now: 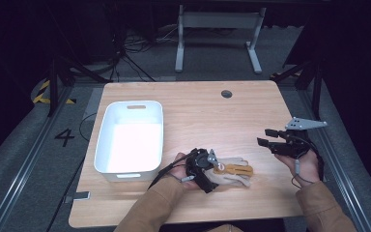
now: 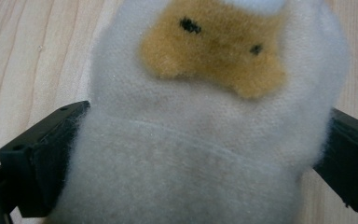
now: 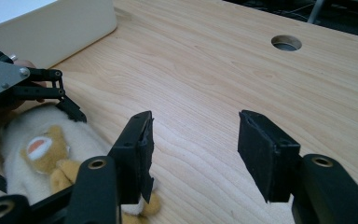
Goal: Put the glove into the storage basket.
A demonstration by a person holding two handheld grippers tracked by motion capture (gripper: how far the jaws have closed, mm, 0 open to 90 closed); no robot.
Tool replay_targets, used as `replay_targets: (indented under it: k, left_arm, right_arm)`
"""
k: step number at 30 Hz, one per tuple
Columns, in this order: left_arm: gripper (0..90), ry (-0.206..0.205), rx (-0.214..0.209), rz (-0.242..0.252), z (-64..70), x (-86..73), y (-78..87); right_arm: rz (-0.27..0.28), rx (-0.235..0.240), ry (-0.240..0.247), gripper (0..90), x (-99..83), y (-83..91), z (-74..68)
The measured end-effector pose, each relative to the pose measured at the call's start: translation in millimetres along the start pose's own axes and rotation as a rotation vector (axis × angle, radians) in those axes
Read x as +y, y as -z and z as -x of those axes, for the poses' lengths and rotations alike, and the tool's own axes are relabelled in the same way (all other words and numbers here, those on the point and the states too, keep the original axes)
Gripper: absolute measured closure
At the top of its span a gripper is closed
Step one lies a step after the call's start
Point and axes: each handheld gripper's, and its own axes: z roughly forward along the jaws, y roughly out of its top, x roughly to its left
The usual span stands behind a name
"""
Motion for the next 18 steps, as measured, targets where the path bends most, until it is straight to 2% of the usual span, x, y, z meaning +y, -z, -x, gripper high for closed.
replay_targets:
  k: [3, 5, 7, 9, 11, 12, 18]
  left_arm:
    - [3.9, 0.003, 0.006, -0.014, 1.3, 1.8, 1.9]
    - [15.0, 0.016, 0.011, -0.026, 2.3, 3.3, 6.3]
    - [19.2, 0.028, 0.019, -0.039, 3.0, 4.7, 7.9]
    - [27.7, 0.032, 0.028, -0.042, 3.3, 6.0, 9.9]
    - [43.1, 0.049, 0.041, -0.05, 3.4, 7.7, 12.5]
    - [48.0, 0.05, 0.041, -0.057, 3.3, 8.7, 13.1]
    - [64.4, 0.052, 0.048, -0.079, 5.0, 11.2, 14.7]
  right_arm:
    - [-0.003, -0.002, 0.0, 45.8, -0.1, -0.2, -0.1]
    - [-0.004, -0.002, 0.0, 46.2, -0.2, -0.4, -0.2]
    - [-0.005, 0.0, 0.002, 46.8, -0.1, -0.7, -0.6]
    - [-0.005, 0.005, 0.002, 47.2, 0.2, -0.7, -1.6]
    - [-0.004, 0.008, 0.005, 47.3, 0.6, -0.9, -2.5]
    - [-0.003, 0.01, 0.007, 47.4, 0.8, -1.0, -2.8]
    - [-0.003, -0.002, 0.012, 48.5, 0.9, -1.3, -3.8]
